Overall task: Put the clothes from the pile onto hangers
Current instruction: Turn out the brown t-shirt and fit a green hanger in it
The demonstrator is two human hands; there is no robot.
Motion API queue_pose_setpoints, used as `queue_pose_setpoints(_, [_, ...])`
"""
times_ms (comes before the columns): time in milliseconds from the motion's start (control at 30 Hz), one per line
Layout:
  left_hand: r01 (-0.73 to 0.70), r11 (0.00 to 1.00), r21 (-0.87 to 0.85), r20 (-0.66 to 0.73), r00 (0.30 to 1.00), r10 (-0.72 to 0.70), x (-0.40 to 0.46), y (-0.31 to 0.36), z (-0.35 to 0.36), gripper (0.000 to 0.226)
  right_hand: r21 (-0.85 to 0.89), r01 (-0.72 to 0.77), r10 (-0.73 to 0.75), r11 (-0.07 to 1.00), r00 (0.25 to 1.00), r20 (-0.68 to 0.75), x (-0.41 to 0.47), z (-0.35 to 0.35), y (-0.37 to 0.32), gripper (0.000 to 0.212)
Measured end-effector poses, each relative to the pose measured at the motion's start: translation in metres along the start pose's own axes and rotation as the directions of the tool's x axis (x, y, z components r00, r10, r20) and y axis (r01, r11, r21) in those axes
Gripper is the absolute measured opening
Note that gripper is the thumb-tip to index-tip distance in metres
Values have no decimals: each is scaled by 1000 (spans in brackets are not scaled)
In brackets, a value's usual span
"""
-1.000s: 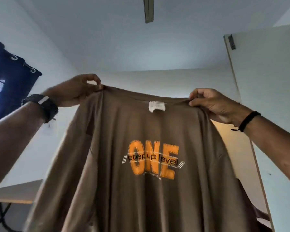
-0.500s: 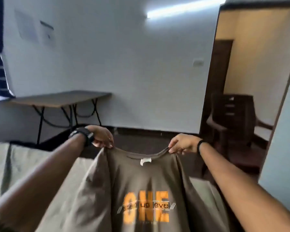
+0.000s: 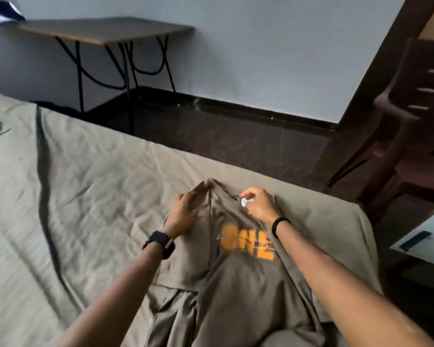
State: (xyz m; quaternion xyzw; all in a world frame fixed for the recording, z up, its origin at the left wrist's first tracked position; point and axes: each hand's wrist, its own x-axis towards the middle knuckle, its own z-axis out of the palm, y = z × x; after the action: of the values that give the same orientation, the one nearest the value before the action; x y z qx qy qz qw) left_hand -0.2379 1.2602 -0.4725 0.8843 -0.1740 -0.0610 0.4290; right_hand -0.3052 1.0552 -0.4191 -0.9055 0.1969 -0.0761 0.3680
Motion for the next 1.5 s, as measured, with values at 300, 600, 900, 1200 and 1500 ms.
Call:
queue_pose_setpoints(300, [431, 867, 250, -622, 757, -197, -206, -170, -134, 31, 216, 265, -340, 940, 782, 522, -77, 157, -113, 22])
queue_pose_setpoints(600, [880, 434, 192, -812, 390, -433, -256, -225, -193, 34, -114, 721, -403, 684, 504, 764, -119, 237, -146, 47])
queue_pose_setpoints(900, [679, 705, 202, -741, 577, -343, -215, -185, -152, 21, 22, 576, -405, 817, 546, 733, -111, 218, -125, 39])
queue_pose_setpoints(1200, [31, 990, 134, -483, 875, 38, -126, -78, -50, 19, 265, 119, -238, 957, 845, 479, -70, 118, -61, 25])
queue_pose_setpoints(1500, [-291, 940, 177, -100, 945, 311, -55, -9, 27, 24, -397, 376, -461, 837, 876, -144, -4, -22, 20, 21])
